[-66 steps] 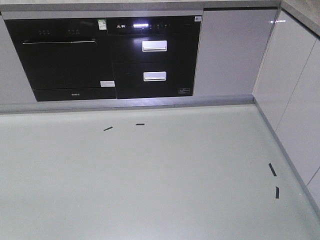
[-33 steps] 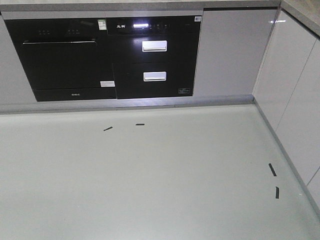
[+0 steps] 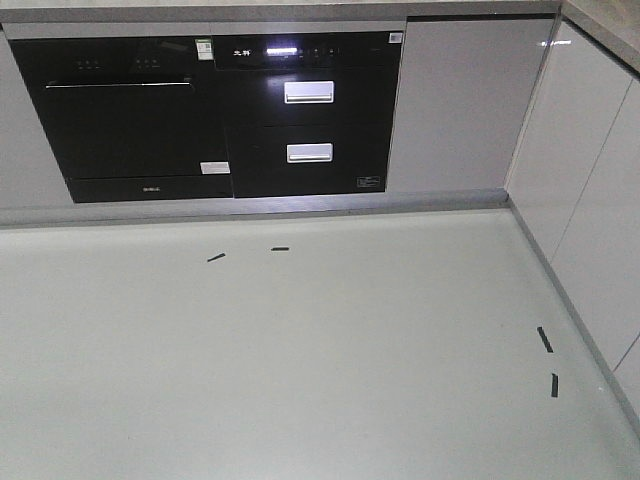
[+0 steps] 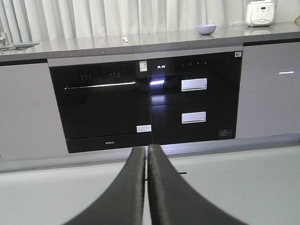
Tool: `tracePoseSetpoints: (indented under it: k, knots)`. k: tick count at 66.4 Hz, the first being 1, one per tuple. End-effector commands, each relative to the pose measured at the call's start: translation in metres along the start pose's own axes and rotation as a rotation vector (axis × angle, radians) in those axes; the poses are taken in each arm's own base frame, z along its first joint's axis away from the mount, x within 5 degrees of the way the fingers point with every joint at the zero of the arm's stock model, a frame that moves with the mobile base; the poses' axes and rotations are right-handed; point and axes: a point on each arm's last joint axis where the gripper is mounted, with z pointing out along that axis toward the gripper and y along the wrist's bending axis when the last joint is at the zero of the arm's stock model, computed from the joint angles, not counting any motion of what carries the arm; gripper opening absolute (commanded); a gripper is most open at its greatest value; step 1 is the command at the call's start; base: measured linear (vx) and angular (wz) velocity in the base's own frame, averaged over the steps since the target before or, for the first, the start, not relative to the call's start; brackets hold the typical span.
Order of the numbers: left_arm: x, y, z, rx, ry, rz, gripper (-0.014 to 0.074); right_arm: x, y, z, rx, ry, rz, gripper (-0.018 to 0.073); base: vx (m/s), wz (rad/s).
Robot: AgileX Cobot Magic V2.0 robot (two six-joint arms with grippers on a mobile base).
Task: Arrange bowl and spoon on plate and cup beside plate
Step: 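Drive the base toward the kitchen counter with both arms stowed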
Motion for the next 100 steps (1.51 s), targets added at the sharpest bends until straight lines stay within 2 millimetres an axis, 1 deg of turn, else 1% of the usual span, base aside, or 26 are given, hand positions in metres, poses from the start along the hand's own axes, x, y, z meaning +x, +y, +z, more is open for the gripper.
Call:
tracePoseSetpoints:
  k: [1, 100]
  knots:
    - [-0.0089, -0.0008, -0.0011, 0.009, -0.079, -0.013, -0.0006, -0.0061, 0.0001, -0.0009, -0.001, -0.080, -0.004, -0.0003, 0.00, 0.00]
    - [-0.0089, -0.0008, -0.0011, 0.009, -0.079, -0.013, -0.0006, -0.0061, 0.0001, -0.0009, -0.001, -0.080, -0.004, -0.0003, 0.01, 0.01]
